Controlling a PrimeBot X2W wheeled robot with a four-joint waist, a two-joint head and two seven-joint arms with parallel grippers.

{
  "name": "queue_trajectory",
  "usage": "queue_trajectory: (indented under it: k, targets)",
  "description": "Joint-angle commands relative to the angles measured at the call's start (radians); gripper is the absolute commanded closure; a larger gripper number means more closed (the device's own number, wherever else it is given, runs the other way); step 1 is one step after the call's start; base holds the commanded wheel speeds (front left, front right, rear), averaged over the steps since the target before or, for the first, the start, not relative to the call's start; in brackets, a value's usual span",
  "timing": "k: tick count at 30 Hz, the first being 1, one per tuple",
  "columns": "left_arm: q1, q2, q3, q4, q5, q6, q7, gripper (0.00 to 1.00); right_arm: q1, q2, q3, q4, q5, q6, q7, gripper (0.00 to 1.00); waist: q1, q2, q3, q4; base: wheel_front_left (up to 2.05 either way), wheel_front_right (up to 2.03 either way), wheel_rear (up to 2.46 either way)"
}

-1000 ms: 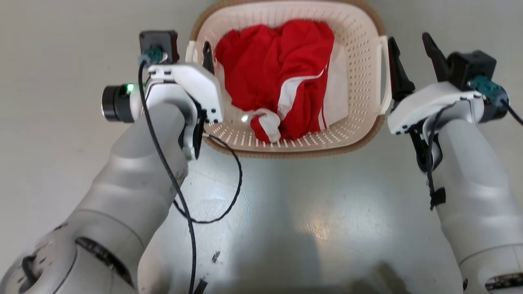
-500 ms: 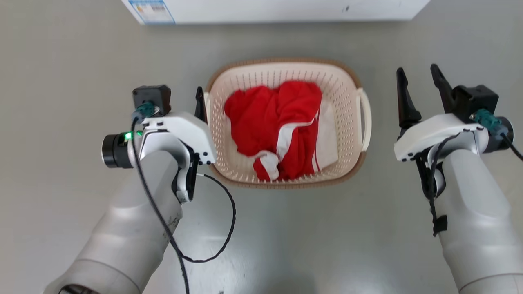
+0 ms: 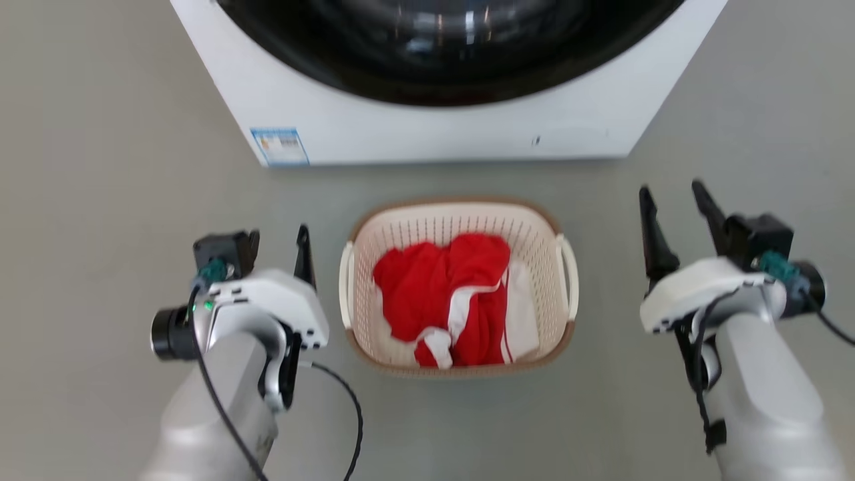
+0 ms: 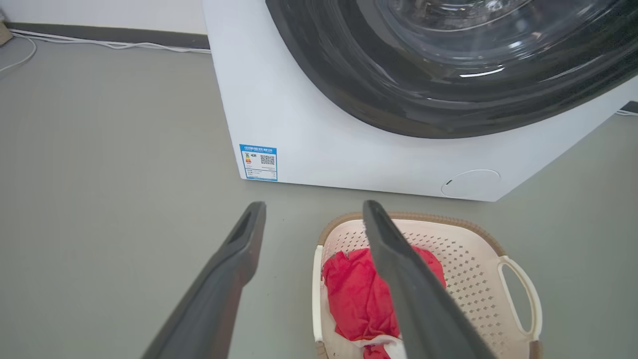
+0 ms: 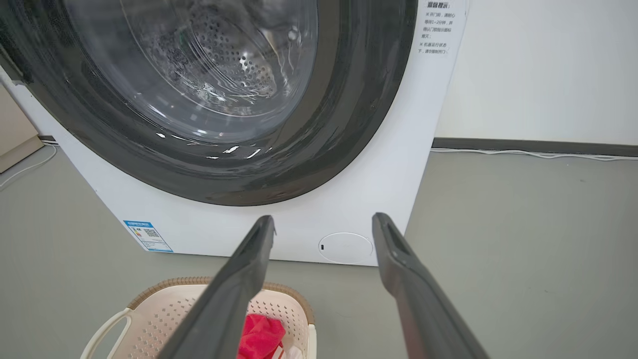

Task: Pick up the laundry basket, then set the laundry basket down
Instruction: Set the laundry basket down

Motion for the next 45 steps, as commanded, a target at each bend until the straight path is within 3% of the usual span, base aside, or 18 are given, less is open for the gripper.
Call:
queue_trajectory:
  k: [1,22,45]
  targets:
    - [0.013,0.029,0.039,-0.028,0.017,-0.01,-0.006,0.0,0.018,0.005,0.027,-0.028,0.001,0.006,-0.014,0.0,0.0001,-0.0001,-0.065,-0.001,0.0,0.0,0.0]
    - [0.311,0.025,0.256,-0.21,0.182,-0.084,-0.006,0.0,0.212,-0.029,0.059,-0.098,0.035,0.006,-0.014,0.0,0.0001,-0.0001,-0.277,-0.009,0.0,0.0,0.0]
    - [0.513,-0.019,0.378,-0.395,0.279,-0.112,-0.006,0.0,0.388,-0.02,0.032,-0.252,-0.008,0.006,-0.014,0.0,0.0001,-0.0001,-0.343,-0.021,0.0,0.0,0.0]
